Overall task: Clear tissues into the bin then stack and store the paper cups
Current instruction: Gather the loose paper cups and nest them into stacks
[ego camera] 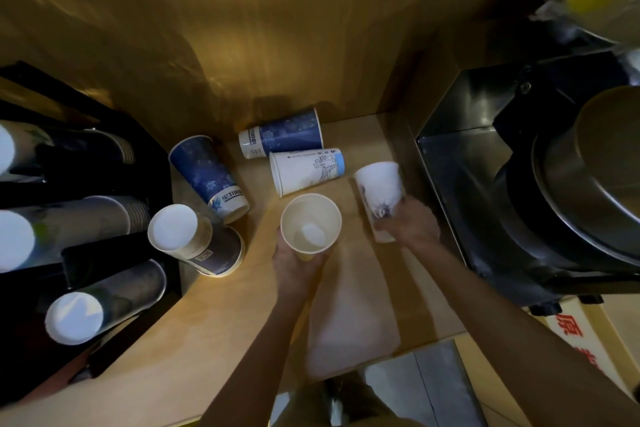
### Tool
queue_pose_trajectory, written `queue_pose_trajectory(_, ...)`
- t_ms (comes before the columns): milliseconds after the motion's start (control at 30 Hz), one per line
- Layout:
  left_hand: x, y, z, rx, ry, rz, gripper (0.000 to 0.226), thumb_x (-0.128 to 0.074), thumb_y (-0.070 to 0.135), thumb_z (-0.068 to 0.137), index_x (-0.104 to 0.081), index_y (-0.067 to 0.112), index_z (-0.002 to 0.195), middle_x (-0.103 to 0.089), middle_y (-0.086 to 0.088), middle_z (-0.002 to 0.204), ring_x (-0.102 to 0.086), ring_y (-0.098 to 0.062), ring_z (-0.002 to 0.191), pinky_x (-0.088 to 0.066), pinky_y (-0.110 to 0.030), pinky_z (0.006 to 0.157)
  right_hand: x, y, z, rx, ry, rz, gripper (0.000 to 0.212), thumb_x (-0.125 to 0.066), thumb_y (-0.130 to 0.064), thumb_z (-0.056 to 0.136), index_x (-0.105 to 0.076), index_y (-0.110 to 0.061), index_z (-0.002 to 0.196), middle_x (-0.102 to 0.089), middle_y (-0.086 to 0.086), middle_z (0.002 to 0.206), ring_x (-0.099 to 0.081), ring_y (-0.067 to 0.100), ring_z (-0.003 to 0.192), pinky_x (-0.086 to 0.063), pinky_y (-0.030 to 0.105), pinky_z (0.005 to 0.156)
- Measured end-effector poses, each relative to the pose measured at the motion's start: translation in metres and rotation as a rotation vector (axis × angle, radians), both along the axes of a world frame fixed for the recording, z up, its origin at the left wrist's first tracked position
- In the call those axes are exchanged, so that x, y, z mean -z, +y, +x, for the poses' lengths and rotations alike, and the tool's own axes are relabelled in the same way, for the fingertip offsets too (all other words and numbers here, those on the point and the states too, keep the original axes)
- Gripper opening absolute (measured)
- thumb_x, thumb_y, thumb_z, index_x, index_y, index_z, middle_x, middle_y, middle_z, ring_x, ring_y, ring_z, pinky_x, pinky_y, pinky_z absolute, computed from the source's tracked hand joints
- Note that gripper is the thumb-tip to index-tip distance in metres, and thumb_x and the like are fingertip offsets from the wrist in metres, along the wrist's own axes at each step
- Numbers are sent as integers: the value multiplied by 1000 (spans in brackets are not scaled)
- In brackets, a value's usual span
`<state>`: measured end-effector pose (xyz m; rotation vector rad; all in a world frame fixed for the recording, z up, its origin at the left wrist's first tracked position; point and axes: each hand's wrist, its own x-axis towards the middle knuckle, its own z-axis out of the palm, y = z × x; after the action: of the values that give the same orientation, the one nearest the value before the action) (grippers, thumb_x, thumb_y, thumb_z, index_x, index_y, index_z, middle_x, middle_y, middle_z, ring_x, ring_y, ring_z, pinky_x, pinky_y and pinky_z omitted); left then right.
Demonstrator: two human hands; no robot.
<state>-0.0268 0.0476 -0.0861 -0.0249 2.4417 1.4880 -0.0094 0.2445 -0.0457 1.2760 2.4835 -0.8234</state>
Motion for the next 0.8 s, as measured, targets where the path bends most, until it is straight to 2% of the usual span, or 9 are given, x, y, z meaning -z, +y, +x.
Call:
queue_pose_trajectory(67,1,-1,-2,11,-18,-18,98,-59,62,44,-50,3,122,-63,-13,116,-57,-21,101,-31,-9,71,-24,-5,-5,208,329,-378,47,-79,-28,68,-65,-3,105,-70,15,104,-68,29,93,-54,34,76)
queue_pose_trajectory(133,3,-3,-2,34,-24,-36,97,-60,62,46,-49,3,122,-63,-12,116,-58,-23,103,-32,-9,71,-53,-16,-7,321,645,-712,38,-74,-13,74,-63,-3,109,-71,12,103,-69,21,91,-58,29,78)
queue_pose_trajectory(233,6,-4,-3,49,-36,-51,96,-61,61,49,-48,4,124,-64,-10,116,-59,-21,102,-33,-7,70,-82,-39,-4,230,862,-911,53,-69,3,74,-51,-9,122,-67,2,108,-68,13,96,-57,24,79)
queue_pose_trajectory(333,5,-4,-3,54,-24,-41,91,-69,56,53,-49,4,125,-65,-8,116,-58,-14,99,-33,4,68,-80,-68,-4,42,802,-789,75,-77,4,63,-43,-11,128,-62,2,117,-62,9,104,-55,17,76)
queue_pose_trajectory(400,3,-5,-3,60,3,-20,85,-74,47,58,-47,6,128,-63,-5,119,-54,-8,100,-29,11,69,-67,-84,-2,-73,745,-653,90,-85,-12,51,-41,-13,129,-59,2,122,-59,11,111,-53,17,83)
queue_pose_trajectory(500,0,-6,-3,86,33,4,88,-62,53,57,-44,8,131,-58,-1,122,-49,-6,105,-30,6,74,-53,-95,2,-185,667,-473,92,-84,-29,46,-43,-15,128,-56,-4,119,-54,9,112,-42,2,81)
queue_pose_trajectory(667,-1,-5,-4,92,35,-34,77,-53,50,62,-47,7,125,-63,-6,116,-57,-15,102,-32,-9,73,-41,-94,11,-337,585,-413,91,-67,-49,49,-35,-22,130,-42,-7,125,-42,15,122,-41,34,101)
queue_pose_trajectory(733,1,-5,-4,95,43,-59,71,-48,52,64,-53,8,120,-65,-10,117,-59,-24,107,-35,-14,78,-39,-92,14,-355,604,-421,82,-69,-48,51,-33,-39,124,-43,-15,123,-44,12,122,-42,36,102)
queue_pose_trajectory(800,1,-6,-4,77,29,-52,76,-50,55,62,-54,7,120,-65,-9,118,-59,-24,108,-36,-15,80,-39,-91,18,-378,640,-461,88,-76,-38,51,-27,-52,122,-42,-24,126,-44,8,124,-42,33,102)
